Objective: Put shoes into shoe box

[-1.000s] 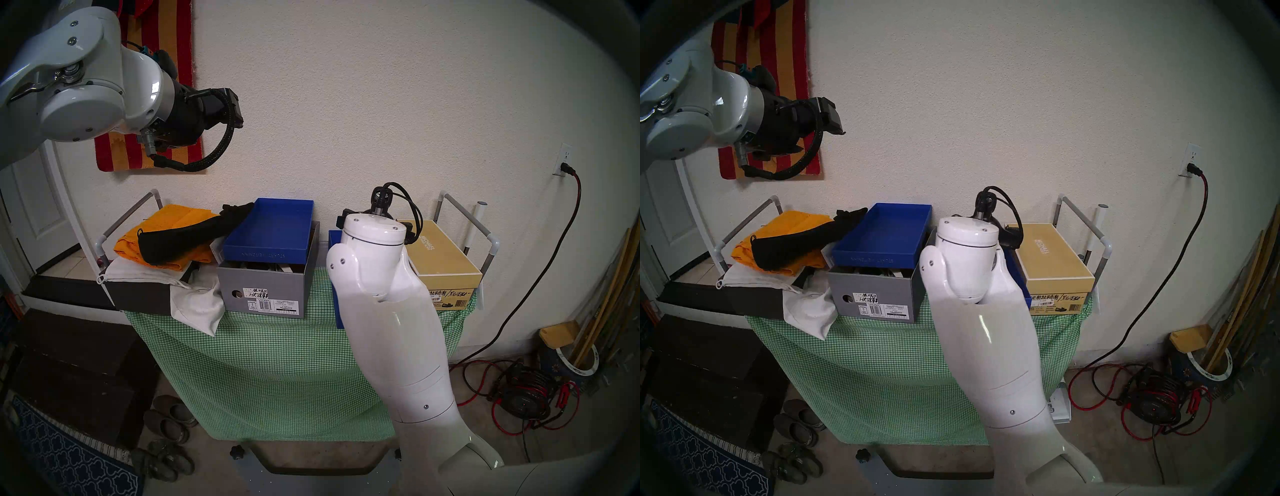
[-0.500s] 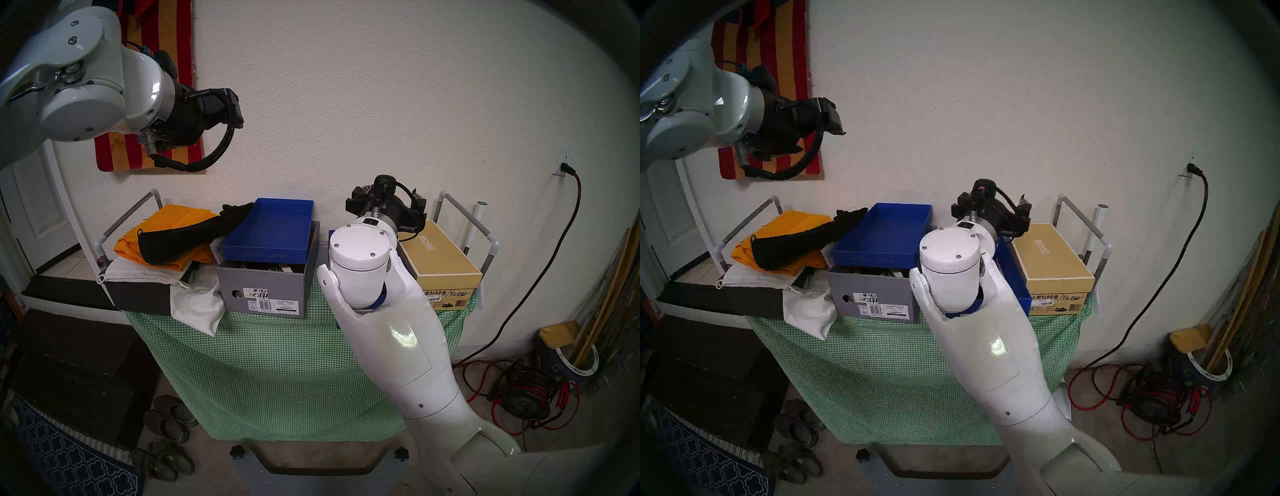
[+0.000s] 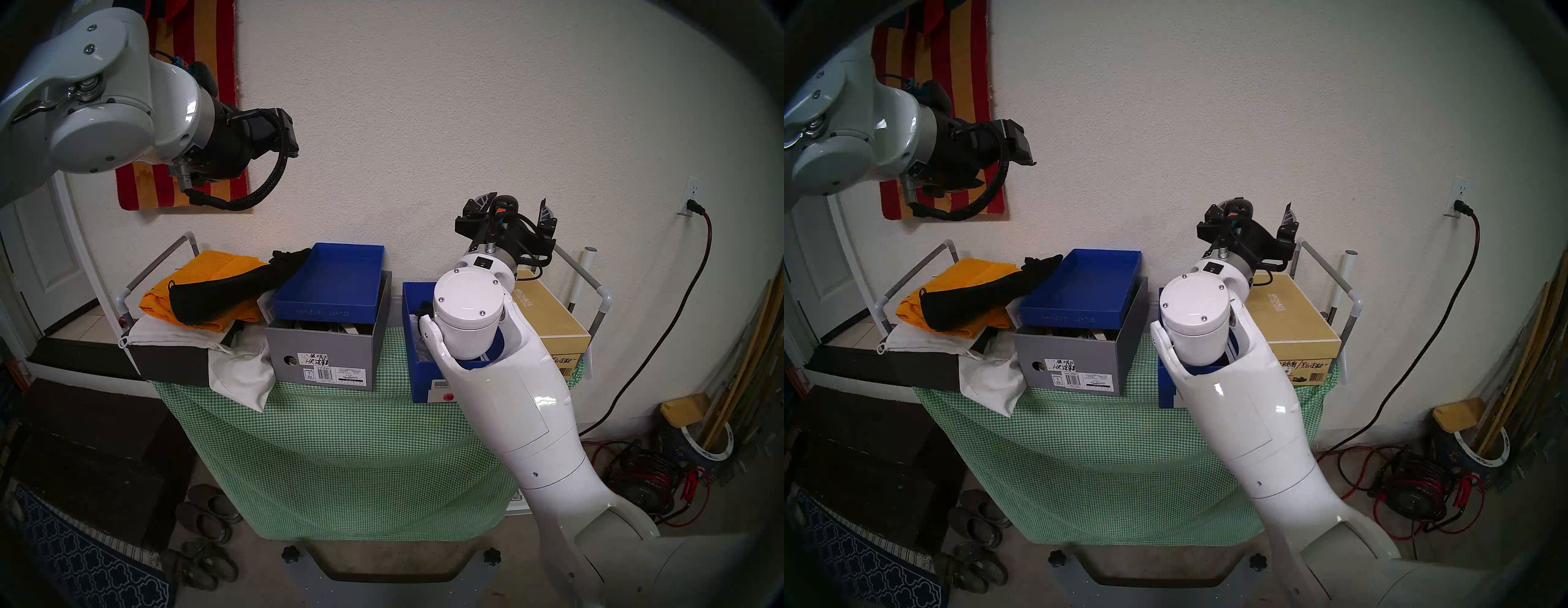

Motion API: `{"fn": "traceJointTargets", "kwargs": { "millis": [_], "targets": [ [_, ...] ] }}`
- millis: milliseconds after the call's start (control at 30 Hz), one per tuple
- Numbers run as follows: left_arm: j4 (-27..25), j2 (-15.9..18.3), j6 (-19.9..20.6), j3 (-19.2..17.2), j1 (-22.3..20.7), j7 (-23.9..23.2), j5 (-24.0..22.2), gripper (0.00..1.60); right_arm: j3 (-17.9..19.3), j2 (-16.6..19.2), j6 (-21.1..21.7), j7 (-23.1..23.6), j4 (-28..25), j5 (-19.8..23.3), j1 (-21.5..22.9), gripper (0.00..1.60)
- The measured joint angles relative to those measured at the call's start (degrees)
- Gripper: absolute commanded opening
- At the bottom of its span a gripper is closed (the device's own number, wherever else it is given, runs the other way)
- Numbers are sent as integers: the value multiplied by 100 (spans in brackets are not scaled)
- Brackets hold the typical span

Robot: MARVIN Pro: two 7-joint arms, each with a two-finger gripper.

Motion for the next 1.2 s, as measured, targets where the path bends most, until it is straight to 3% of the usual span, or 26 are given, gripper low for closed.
{"fn": "traceJointTargets", "kwargs": {
  "millis": [367,733,933,1200],
  "targets": [
    [89,40,81,25,-100,122,49,160,682,295,-172,302,-163,168,259,160],
    [-27,699,593,459,-636,406,-4,160,995,223,-146,478,-168,503,473,160],
    [-157,1116,770,838,-985,138,-358,160,1032,176,-126,507,-170,577,521,160],
    [-12,1580,1433,1470,-1293,-448,-465,160,1033,148,-108,527,-171,615,546,160]
  ]
}}
